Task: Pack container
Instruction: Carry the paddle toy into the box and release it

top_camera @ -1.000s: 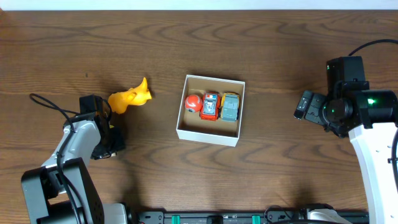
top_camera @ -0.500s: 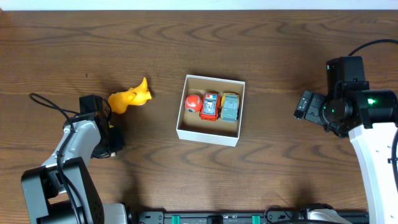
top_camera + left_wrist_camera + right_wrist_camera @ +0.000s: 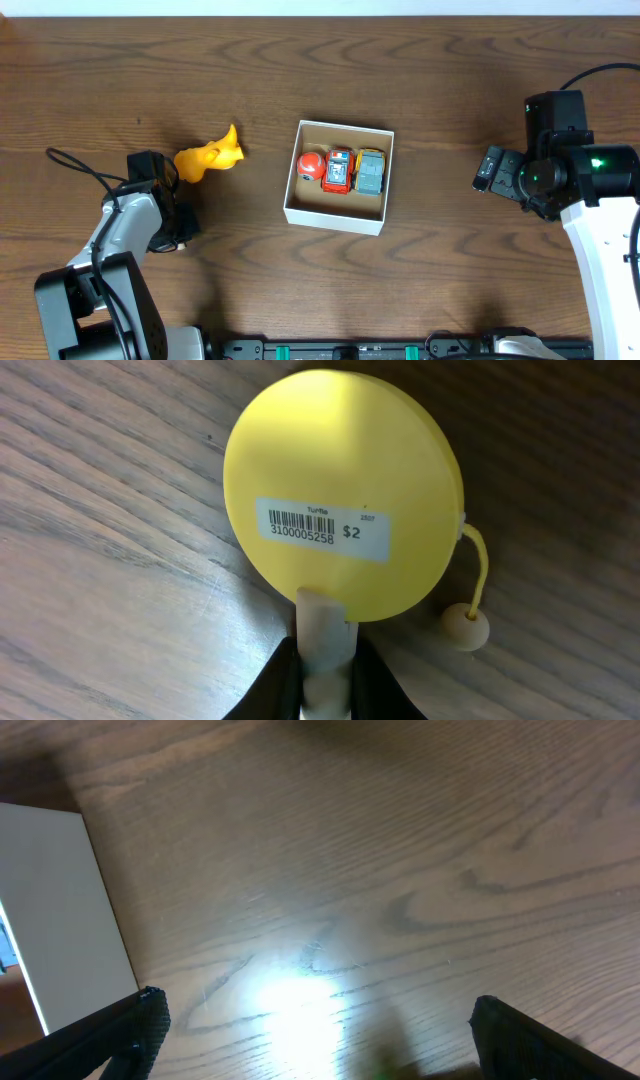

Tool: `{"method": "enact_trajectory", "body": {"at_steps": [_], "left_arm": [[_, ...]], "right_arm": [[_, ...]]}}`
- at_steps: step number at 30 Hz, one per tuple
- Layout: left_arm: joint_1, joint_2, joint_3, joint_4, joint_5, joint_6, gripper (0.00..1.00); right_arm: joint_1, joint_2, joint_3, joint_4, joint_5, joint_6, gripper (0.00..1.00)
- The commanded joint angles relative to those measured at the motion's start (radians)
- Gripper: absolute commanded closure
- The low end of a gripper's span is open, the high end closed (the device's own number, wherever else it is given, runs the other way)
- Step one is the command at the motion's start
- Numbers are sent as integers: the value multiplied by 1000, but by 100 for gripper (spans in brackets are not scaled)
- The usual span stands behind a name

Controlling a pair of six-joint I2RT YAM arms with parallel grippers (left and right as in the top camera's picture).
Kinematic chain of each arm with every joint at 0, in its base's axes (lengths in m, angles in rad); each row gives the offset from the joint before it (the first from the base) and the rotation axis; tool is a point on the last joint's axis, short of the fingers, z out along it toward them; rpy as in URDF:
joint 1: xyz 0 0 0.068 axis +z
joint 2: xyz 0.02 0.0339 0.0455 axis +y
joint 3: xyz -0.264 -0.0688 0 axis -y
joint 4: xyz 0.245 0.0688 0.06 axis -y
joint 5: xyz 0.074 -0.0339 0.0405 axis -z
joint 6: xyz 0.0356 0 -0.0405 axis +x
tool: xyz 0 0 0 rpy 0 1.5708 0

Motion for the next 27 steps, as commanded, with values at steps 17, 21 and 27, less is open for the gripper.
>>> {"method": "enact_trajectory", "body": {"at_steps": [17, 21, 27], "left_arm": [[-414, -304, 324, -166, 85, 275, 94], [-596, -358, 325, -148, 148, 470, 94], [-787, -322, 324, -109, 262, 637, 94]], "right_arm": [[-8, 1, -3, 10, 0, -15, 1], [-8, 1, -3, 14, -1, -15, 1], [-8, 1, -3, 18, -1, -15, 1]]}}
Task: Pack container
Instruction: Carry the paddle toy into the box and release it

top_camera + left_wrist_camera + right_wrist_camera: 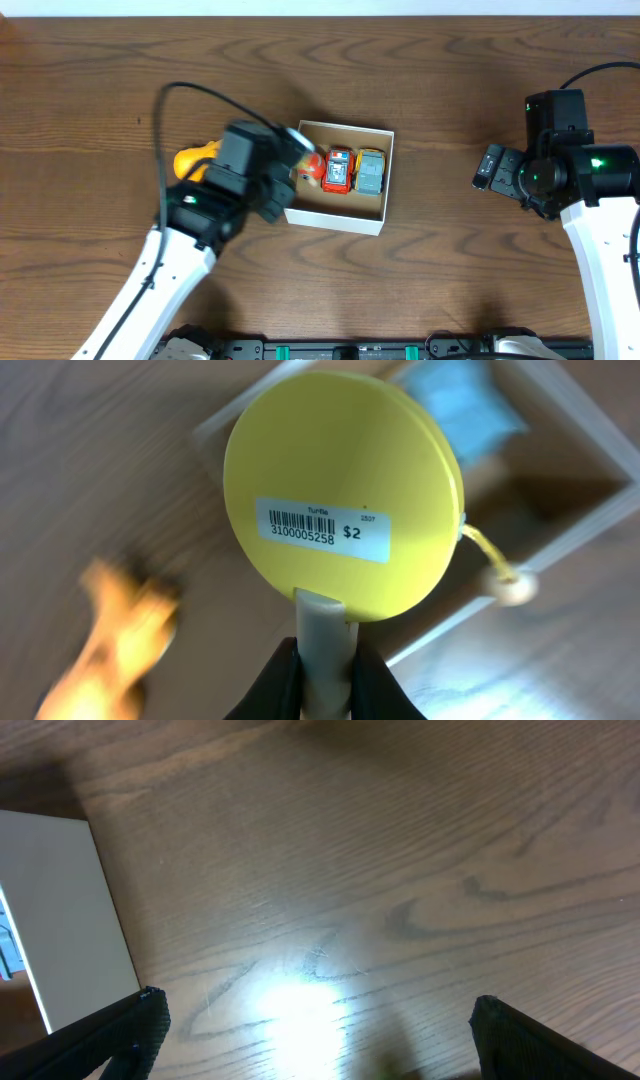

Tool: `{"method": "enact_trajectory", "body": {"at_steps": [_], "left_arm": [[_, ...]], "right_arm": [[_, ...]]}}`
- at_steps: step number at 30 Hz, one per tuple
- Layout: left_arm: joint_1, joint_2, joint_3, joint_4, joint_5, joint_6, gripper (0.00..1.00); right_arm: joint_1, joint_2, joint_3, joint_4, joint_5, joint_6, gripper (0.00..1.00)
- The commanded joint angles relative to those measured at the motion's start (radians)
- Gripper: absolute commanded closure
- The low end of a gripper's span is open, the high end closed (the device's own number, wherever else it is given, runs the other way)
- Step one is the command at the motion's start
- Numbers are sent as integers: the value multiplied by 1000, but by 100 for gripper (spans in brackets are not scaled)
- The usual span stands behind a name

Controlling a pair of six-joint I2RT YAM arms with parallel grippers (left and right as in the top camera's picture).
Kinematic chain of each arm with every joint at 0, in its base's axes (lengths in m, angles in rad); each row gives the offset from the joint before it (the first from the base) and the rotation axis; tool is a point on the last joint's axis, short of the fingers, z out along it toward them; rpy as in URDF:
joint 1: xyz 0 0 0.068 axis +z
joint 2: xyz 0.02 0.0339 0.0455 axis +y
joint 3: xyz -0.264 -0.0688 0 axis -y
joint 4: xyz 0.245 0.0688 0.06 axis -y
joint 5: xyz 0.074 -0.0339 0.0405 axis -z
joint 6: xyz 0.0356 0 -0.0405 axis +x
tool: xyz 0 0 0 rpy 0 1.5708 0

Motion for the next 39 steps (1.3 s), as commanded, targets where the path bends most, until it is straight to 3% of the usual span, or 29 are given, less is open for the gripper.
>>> {"method": "enact_trajectory", "body": {"at_steps": [1, 9, 15, 29, 30, 32, 34, 36, 39], "left_arm": [[-80, 41, 5, 32, 108, 160, 94], [-217, 211, 5, 186, 146, 193, 94], [-234, 322, 5, 200, 146, 192, 94], [-232, 345, 5, 208, 77, 192, 94], [-232, 345, 5, 208, 77, 192, 87], [-232, 345, 5, 205, 77, 192, 55], [-232, 345, 5, 201, 77, 188, 40], [-232, 345, 5, 201, 77, 188, 30], [-232, 344, 5, 202, 77, 188, 27]], "right_arm": [[-8, 1, -3, 2, 0, -15, 1], [-8, 1, -3, 2, 0, -15, 1], [-8, 1, -3, -3, 0, -15, 1], [-8, 1, -3, -3, 0, -15, 1], [-8, 1, -3, -4, 0, -15, 1], [-8, 1, -3, -4, 0, -15, 1], [-8, 1, -3, -5, 0, -15, 1], [-8, 1, -3, -5, 0, -15, 1], [-8, 1, -3, -6, 0, -15, 2]]}}
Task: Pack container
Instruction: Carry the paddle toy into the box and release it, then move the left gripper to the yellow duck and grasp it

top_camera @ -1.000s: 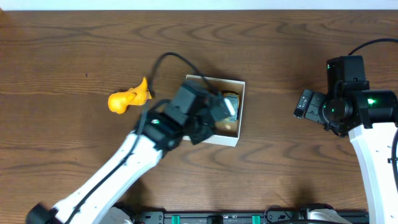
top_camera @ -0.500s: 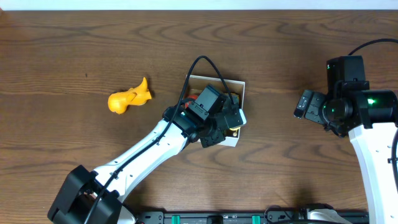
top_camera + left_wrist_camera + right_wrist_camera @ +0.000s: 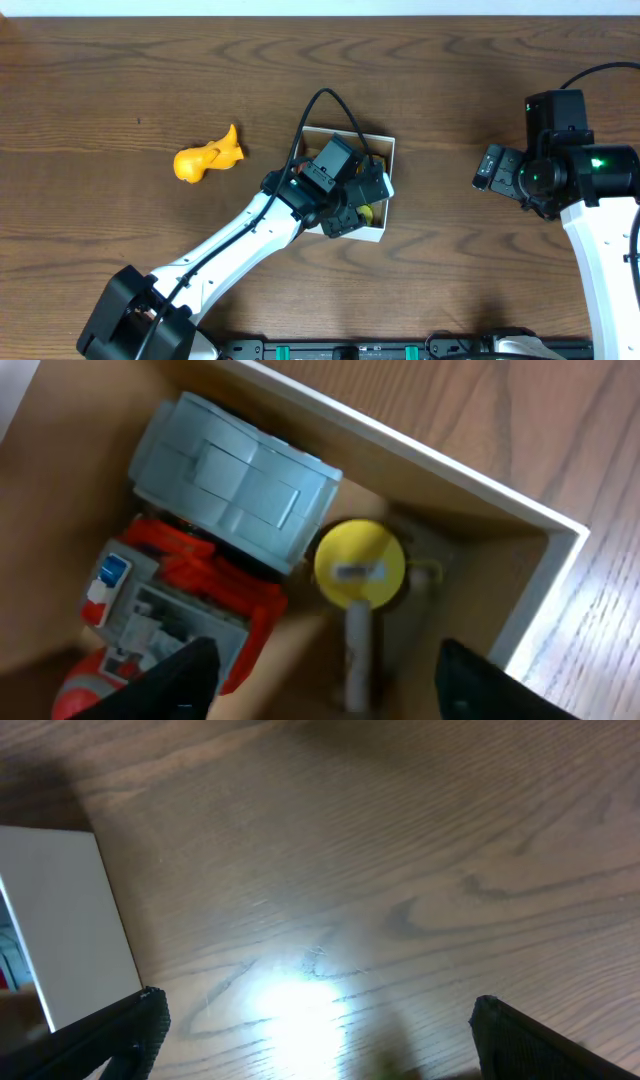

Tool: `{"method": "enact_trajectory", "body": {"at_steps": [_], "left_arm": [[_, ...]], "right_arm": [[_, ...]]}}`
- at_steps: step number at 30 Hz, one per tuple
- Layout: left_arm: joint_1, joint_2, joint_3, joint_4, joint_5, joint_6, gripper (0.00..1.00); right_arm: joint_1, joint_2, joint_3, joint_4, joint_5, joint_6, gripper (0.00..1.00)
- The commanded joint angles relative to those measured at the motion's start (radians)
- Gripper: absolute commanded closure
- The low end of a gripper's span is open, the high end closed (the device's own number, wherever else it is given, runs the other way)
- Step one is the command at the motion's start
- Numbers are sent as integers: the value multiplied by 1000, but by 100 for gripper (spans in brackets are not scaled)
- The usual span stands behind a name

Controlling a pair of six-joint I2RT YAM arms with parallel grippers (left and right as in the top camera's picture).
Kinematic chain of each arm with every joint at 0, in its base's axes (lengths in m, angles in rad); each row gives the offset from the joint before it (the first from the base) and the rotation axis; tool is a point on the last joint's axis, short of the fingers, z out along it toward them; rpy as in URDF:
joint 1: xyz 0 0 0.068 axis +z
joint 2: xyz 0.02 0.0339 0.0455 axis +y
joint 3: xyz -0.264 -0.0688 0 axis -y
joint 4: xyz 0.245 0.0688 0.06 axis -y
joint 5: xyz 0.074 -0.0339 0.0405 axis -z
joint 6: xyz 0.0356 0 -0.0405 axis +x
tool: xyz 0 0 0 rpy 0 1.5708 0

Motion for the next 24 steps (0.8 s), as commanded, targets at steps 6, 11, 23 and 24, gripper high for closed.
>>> {"method": "enact_trajectory", "body": {"at_steps": [6, 11, 23, 24], "left_arm": [[-1, -37, 6, 18, -45, -35, 25], [34, -134, 28, 30, -181, -127, 21], [579, -224, 38, -34, -157, -194, 1], [611, -206, 38, -34, -138, -172, 1]], "right_arm": [[-8, 1, -2, -3, 0, -15, 1], [-8, 1, -2, -3, 11, -15, 1], [-8, 1, -2, -2, 11, -26, 1], [-8, 1, -2, -2, 11, -26, 1]]}}
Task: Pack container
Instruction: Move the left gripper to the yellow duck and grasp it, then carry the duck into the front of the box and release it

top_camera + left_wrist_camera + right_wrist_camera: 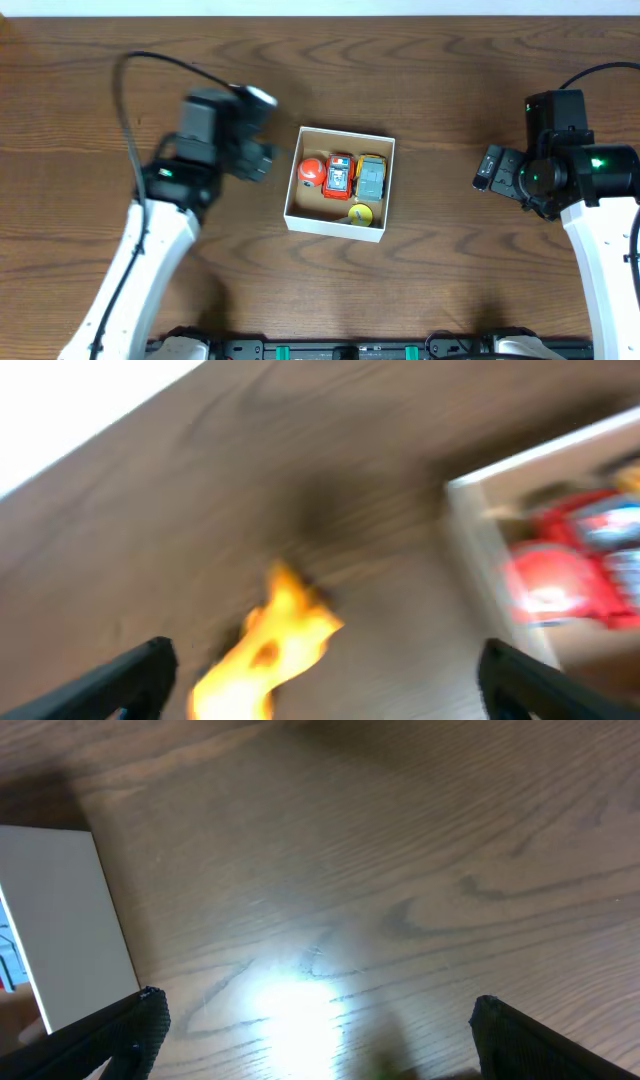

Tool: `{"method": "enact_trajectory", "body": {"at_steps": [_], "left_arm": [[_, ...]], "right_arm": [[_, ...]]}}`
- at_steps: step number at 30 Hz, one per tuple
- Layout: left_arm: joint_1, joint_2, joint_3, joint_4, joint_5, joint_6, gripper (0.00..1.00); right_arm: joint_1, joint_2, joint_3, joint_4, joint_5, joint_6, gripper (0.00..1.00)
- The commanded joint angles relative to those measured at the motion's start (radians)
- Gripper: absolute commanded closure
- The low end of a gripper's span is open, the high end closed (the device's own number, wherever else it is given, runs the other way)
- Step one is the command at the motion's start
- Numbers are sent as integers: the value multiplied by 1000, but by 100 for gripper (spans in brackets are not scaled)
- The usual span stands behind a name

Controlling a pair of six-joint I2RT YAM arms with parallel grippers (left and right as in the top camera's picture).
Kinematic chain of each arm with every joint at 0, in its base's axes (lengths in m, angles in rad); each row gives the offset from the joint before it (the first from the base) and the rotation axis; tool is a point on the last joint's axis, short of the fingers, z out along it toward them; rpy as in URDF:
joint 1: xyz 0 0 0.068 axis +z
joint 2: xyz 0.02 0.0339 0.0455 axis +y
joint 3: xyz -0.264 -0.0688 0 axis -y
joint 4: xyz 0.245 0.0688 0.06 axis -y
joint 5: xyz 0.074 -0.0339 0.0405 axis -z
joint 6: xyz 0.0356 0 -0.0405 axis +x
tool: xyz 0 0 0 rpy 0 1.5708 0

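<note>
The white cardboard box (291, 196) holds a red round toy (311, 170), a red car (340, 175), a grey car (371, 177) and a yellow disc (360, 213) at its front edge. My left gripper (258, 160) hangs open just left of the box. In the left wrist view, which is blurred, the orange toy (270, 648) lies below the open left gripper (322, 680), with the box (470, 520) to its right. The left arm hides the orange toy in the overhead view. My right gripper (490, 168) stands open over bare table at the right, empty.
The wooden table (470, 90) surrounds the box. In the right wrist view the box wall (60, 920) shows at the left edge, with the open right gripper (318, 1025) above bare wood. A black cable (130, 90) loops from the left arm.
My left gripper was open inside the box over the yellow disc. Now it is outside the box, to its left, above the orange toy. The disc stays in the box.
My left gripper was shut on the yellow disc at the table's left. Then it held the disc at the box's left edge. Then it was open in the box with the disc lying there. Now it hangs open over the orange toy. The right arm stayed still.
</note>
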Motion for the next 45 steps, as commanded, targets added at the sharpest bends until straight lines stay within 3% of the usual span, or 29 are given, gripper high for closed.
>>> {"method": "enact_trajectory", "body": {"at_steps": [1, 6, 12, 22, 25, 34, 45], "left_arm": [[122, 76, 8, -9, 68, 45, 2], [251, 219, 8, -8, 182, 200, 2], [294, 364, 8, -2, 185, 332, 2], [295, 516, 8, 52, 171, 343, 1], [295, 530, 8, 48, 171, 343, 11], [295, 530, 8, 40, 171, 255, 72], [251, 390, 9, -33, 172, 174, 87]], "right_arm": [[-8, 1, -2, -1, 8, -18, 1], [-8, 1, -2, -1, 8, -18, 1], [-8, 1, -2, 3, 8, -18, 1], [-8, 1, -2, 8, 8, -18, 1], [-8, 1, -2, 8, 8, -18, 1], [-8, 1, -2, 6, 8, -18, 1], [-8, 1, -2, 6, 8, -25, 1]]}}
